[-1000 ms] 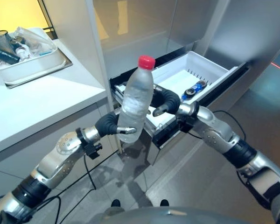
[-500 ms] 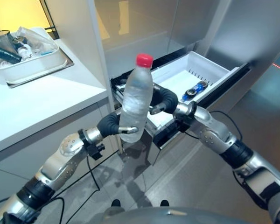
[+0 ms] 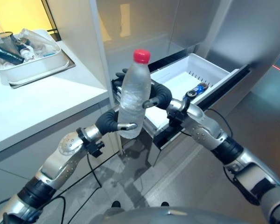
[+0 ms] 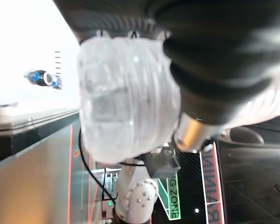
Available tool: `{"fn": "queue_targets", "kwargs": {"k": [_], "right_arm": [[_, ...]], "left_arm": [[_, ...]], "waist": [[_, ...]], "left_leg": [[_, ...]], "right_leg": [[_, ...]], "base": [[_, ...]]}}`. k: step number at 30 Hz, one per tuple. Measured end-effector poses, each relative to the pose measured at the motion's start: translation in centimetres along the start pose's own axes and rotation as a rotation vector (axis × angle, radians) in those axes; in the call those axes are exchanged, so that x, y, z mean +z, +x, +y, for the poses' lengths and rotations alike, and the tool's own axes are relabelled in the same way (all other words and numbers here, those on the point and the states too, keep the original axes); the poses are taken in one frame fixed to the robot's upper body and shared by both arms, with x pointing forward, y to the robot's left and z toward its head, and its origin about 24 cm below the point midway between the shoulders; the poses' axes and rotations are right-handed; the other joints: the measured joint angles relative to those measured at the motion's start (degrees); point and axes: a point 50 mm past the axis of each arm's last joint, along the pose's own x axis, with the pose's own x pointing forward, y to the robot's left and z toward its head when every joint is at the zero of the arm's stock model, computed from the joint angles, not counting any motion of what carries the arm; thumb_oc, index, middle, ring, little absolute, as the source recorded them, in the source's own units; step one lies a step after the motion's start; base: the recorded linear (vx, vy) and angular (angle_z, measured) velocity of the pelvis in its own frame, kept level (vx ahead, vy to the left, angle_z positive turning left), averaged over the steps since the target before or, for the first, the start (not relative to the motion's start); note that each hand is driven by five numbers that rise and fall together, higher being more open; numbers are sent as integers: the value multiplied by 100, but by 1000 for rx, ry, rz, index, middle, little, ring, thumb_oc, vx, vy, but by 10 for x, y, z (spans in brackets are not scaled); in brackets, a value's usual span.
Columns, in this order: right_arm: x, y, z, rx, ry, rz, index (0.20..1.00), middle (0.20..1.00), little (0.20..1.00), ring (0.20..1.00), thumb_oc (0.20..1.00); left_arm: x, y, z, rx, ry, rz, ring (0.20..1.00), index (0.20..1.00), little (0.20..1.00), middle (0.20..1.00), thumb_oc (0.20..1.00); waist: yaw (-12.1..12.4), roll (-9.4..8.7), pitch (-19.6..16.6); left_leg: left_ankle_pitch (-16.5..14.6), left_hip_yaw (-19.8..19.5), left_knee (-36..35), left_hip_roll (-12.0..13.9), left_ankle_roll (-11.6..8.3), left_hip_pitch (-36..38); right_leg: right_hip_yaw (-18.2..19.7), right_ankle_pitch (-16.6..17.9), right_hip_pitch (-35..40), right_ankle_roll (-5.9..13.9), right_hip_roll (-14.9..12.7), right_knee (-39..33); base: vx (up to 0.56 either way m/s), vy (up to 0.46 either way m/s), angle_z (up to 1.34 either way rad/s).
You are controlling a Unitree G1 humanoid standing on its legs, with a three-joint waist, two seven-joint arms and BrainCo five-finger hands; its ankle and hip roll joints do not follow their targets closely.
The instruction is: Take the drinks into the refrigerator
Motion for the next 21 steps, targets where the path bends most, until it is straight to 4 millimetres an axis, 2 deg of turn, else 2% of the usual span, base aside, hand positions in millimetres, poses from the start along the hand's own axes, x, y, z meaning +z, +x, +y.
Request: {"fn": "queue_targets", "kwargs": {"k": [6, 7, 8, 9, 21], "right_arm": [[-6, 0, 1, 5, -5, 29, 1000, 1000, 1000, 1000, 1000], [-8, 0, 1, 5, -2, 36, 636, 636, 636, 636, 636], [-9, 0, 2, 7, -1, 40, 369, 369, 369, 369, 369], [-9, 0, 2, 8, 0, 42, 200, 200, 200, 200, 200], [-17, 4, 4, 14, 12, 56, 200, 200, 200, 200, 200]], "left_arm": [[-4, -4, -2, 1, 15, 28, 200, 200, 200, 200, 200], [-6, -5, -2, 3, 10, 32, 200, 200, 200, 200, 200], [-6, -6, -2, 6, 7, 35, 200, 200, 200, 200, 200], [-7, -7, -2, 12, 5, 36, 200, 200, 200, 200, 200], [-11, -17, -1, 33, -10, 56, 200, 200, 200, 200, 200]], "waist": [[25, -17, -11], [25, -16, -10], [27, -17, -11], [30, -17, -11], [174, -18, -12]], "left_leg": [[4, -36, 0, -1, -4, -1], [4, -37, 0, -1, -5, -1], [5, -39, 0, 1, -5, -1], [5, -45, 0, 1, -5, -1], [5, -72, -1, 0, -6, 3]], "right_leg": [[-37, -2, 20, 1, -1, 0], [-39, -2, 20, 1, -1, 0], [-41, -2, 22, 0, 0, 0], [-46, -2, 26, 0, 0, -1], [-78, -6, 45, -1, -4, -1]], "base": [[-4, 1, 2], [0, 0, 0], [0, 0, 0], [0, 0, 0], [-1, 0, 1]]}}
